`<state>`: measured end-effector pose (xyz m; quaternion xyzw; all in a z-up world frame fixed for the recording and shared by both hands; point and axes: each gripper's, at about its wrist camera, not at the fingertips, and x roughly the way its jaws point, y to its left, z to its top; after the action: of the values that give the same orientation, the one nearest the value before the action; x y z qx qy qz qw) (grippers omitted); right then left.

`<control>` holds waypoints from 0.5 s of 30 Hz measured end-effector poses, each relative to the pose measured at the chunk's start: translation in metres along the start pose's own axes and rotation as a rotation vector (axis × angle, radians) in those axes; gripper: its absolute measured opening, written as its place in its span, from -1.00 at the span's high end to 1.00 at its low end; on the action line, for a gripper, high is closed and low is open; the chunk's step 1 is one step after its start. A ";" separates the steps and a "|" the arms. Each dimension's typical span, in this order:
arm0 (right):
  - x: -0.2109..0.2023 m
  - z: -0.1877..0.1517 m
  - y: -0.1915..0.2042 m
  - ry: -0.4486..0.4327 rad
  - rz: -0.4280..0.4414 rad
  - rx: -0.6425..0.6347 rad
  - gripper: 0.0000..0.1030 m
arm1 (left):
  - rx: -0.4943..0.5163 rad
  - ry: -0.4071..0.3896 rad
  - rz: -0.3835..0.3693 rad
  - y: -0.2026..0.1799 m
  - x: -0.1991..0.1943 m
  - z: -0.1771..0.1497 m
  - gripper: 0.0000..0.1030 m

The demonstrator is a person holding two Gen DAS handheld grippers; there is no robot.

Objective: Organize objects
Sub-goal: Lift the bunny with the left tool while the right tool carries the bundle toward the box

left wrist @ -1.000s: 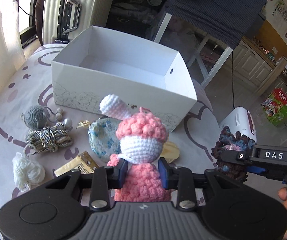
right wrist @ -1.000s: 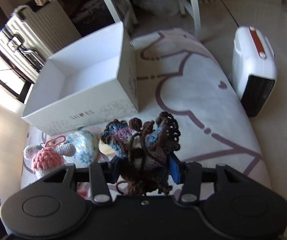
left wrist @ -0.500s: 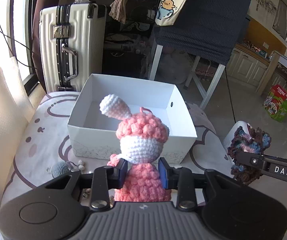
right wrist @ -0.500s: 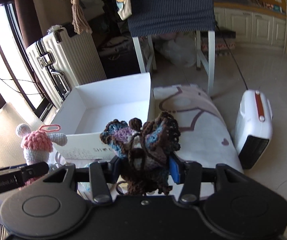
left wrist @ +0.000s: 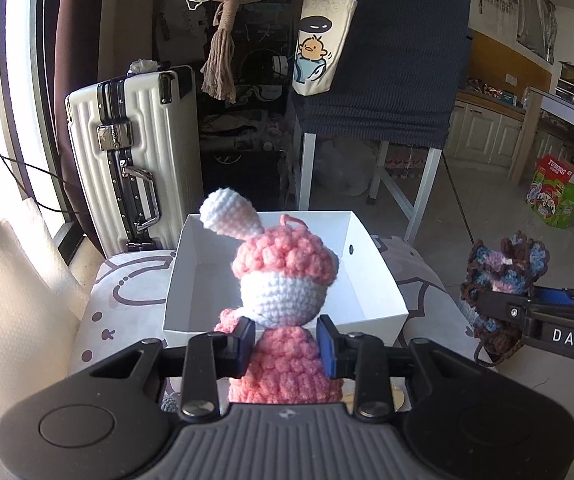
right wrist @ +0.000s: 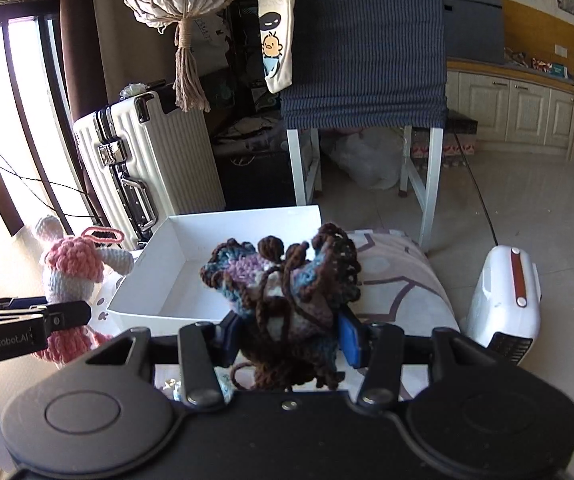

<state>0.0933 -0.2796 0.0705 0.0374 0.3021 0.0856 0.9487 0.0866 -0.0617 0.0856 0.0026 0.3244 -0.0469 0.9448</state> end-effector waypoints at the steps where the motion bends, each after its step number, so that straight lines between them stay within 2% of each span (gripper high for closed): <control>1: 0.000 0.001 0.002 -0.005 -0.003 -0.005 0.04 | 0.000 -0.003 -0.002 0.001 0.000 0.000 0.33; 15: 0.016 0.007 0.016 -0.005 -0.003 -0.046 0.04 | -0.045 0.004 -0.028 0.013 0.015 0.008 0.33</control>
<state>0.1076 -0.2609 0.0693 0.0153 0.2979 0.0908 0.9502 0.1043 -0.0507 0.0822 -0.0228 0.3274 -0.0527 0.9431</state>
